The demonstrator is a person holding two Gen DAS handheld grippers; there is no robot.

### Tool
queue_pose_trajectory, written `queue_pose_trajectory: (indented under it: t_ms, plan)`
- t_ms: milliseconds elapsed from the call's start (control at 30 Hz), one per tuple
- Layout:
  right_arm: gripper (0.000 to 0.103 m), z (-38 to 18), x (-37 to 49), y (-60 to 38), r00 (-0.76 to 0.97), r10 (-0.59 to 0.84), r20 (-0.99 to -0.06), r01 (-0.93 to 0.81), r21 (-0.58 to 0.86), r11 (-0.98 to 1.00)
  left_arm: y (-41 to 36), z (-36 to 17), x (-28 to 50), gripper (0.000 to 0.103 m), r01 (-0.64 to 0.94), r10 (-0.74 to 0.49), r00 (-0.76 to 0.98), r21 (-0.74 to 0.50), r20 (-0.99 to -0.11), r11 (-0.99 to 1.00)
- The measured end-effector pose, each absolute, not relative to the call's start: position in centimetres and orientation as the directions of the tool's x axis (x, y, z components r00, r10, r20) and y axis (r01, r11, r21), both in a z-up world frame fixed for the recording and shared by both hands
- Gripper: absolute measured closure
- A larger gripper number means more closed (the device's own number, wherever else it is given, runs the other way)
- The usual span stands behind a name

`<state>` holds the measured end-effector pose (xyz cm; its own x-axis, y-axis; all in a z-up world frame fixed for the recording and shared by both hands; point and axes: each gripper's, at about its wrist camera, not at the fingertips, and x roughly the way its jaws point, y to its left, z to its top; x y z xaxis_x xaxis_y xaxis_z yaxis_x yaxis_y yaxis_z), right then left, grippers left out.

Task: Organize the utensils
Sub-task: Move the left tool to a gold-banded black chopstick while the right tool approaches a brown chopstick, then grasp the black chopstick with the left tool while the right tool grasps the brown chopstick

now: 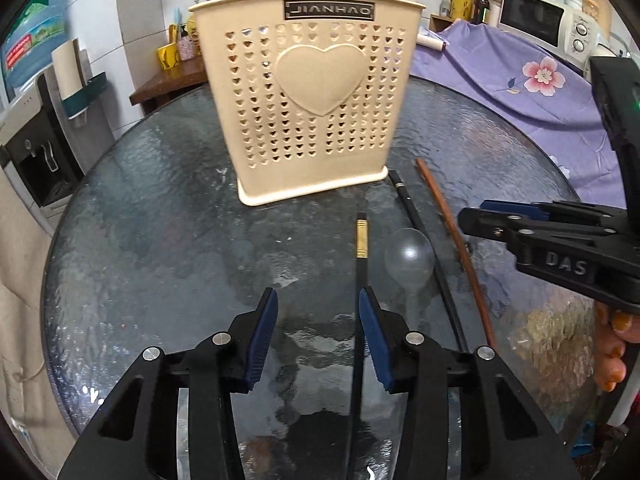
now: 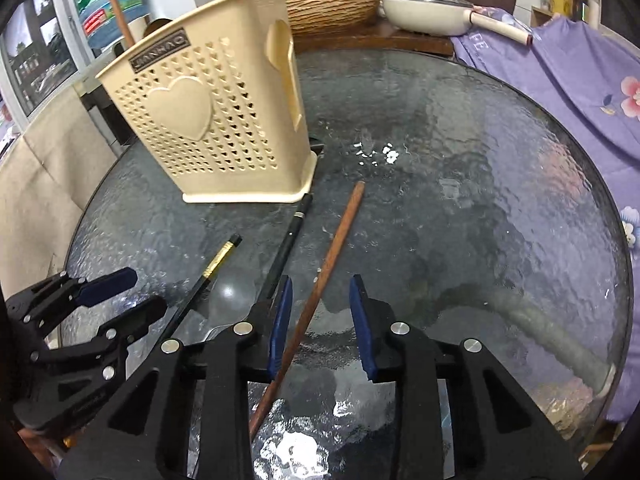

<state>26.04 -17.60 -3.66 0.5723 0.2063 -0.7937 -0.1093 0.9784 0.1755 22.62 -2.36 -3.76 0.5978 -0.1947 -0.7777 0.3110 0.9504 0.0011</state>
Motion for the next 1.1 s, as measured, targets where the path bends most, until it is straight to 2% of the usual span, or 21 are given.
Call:
queue_pose_trajectory:
  t_ms: [167, 433, 667, 1000, 1100]
  plan:
    - [0.073, -4.3, 26.9, -17.6, 0.562, 0.198, -0.803, -0.095, 0.175, 0.980, -3.1, -4.2, 22.6, 0.062, 0.333, -0.209, 0.581, -0.005, -0.787, 0.943]
    - [0.074, -4.8, 28.1, -16.8, 0.544, 0.169, -0.822, -0.085, 0.147, 0.986, -4.2, -5.2, 23.5, 0.069, 0.350, -0.192, 0.554, 0.018, -0.810, 0.936]
    - [0.076, -4.9, 29.7, -16.7, 0.536, 0.144, -0.832, -0.084, 0.118, 0.990, -4.4, -5.3, 24.6, 0.071, 0.350, -0.185, 0.557, 0.027, -0.809, 0.936]
    - [0.092, -5.1, 33.3, -17.5, 0.502, 0.149, -0.852, -0.029, 0.155, 0.987, -5.4, -4.9, 26.9, 0.076, 0.345, -0.175, 0.545, 0.030, -0.820, 0.938]
    - [0.092, -5.2, 34.0, -17.2, 0.509, 0.129, -0.851, -0.027, 0.135, 0.991, -5.8, -4.9, 27.2, 0.080, 0.344, -0.168, 0.548, 0.038, -0.819, 0.938]
